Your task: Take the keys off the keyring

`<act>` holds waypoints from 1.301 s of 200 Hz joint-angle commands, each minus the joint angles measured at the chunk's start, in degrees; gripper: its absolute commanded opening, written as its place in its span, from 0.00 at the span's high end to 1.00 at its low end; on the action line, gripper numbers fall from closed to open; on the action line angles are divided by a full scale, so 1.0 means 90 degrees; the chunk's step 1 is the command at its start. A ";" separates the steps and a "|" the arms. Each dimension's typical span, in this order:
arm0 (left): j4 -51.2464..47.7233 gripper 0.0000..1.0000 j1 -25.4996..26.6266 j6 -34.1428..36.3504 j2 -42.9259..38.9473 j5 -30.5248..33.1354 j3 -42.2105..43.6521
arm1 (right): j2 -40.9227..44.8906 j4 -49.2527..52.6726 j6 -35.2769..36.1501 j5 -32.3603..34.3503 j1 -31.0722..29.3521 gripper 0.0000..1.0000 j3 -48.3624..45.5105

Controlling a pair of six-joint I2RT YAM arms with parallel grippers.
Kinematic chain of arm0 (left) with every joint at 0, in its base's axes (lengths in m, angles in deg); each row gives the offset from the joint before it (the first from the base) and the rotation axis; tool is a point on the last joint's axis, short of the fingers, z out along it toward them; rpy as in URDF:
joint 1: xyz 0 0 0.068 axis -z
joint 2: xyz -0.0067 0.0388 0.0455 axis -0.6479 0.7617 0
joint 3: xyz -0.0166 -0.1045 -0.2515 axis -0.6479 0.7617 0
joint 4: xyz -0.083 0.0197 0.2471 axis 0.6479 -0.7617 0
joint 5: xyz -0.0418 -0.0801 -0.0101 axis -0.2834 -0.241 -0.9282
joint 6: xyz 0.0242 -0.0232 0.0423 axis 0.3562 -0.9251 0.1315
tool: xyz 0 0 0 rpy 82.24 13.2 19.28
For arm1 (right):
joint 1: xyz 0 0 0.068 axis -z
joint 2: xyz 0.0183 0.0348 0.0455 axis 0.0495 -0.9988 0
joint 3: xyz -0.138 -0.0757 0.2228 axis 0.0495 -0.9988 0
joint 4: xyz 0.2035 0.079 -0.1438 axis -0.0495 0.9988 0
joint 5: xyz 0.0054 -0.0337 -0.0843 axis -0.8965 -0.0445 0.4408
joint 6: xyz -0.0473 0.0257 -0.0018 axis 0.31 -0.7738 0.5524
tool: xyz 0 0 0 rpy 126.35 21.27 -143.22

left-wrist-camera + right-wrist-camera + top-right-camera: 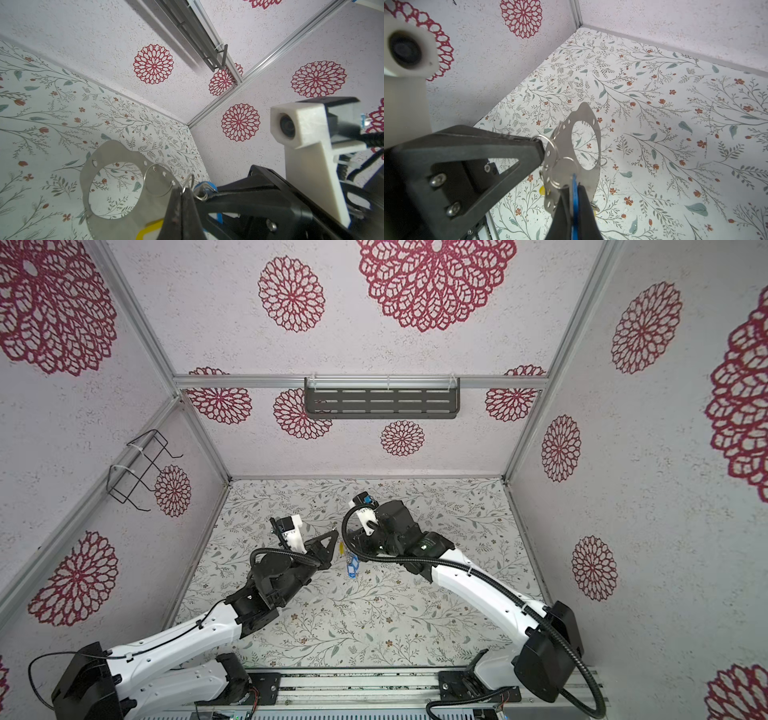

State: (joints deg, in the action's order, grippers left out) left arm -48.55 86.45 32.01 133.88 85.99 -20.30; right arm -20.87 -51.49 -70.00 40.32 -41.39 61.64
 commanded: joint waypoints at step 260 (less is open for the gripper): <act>-0.0802 1.00 -0.0643 0.2244 0.1713 -0.3339 -0.1046 | 0.0237 0.1543 0.0602 0.0137 0.0949 1.00 0.1632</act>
State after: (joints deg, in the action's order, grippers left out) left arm -48.48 81.66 51.33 148.46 58.13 -30.27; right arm -22.83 -30.90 -66.15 38.28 -34.22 74.42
